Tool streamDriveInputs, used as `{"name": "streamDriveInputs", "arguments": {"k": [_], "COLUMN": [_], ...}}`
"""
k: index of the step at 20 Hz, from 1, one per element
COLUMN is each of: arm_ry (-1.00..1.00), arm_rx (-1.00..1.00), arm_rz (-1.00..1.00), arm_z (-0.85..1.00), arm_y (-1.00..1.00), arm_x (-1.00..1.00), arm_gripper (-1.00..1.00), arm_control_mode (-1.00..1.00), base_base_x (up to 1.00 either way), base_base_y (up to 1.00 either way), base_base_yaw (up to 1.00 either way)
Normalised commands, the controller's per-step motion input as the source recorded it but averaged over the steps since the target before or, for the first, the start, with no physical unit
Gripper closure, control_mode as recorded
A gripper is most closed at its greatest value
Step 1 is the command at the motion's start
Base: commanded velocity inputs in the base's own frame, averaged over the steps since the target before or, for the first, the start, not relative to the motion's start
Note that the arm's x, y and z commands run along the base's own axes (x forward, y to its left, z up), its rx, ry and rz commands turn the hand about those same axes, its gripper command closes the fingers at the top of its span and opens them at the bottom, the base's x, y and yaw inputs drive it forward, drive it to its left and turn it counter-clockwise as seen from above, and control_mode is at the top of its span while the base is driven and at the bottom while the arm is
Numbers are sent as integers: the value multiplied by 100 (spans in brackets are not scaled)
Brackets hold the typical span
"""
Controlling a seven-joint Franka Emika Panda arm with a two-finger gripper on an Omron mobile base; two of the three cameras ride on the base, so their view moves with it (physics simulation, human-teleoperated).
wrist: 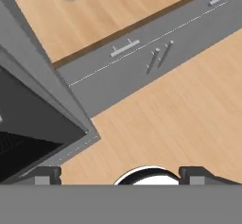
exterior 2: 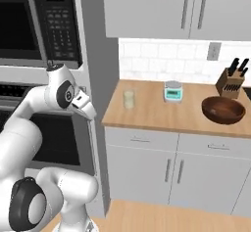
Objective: Grab a lemon wedge from the fridge and one ice cube from the ice bowl, and put them in the glass of lemonade.
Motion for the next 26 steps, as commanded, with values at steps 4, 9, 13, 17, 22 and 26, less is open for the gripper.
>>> {"name": "streamDriveInputs", "arguments": {"k": [4,9,13,17,22,26], "arm_ry": [0,0,0,0,0,0], "arm_rx": [0,0,0,0,0,0], "arm_rz": [0,0,0,0,0,0], "arm_z": [0,0,0,0,0,0], "arm_y": [0,0,0,0,0,0], "arm_x": [0,0,0,0,0,0], "arm_gripper": [-100,-100,-100,-100,-100,-100], "arm_control_mode": [100,100,100,100,100,100], "base_base_x": [4,22,42,76,66,63], "base_base_y": [-100,-87,-80,-25,51,30], "base_base_yaw": [1,1,0,0,0,3]}}
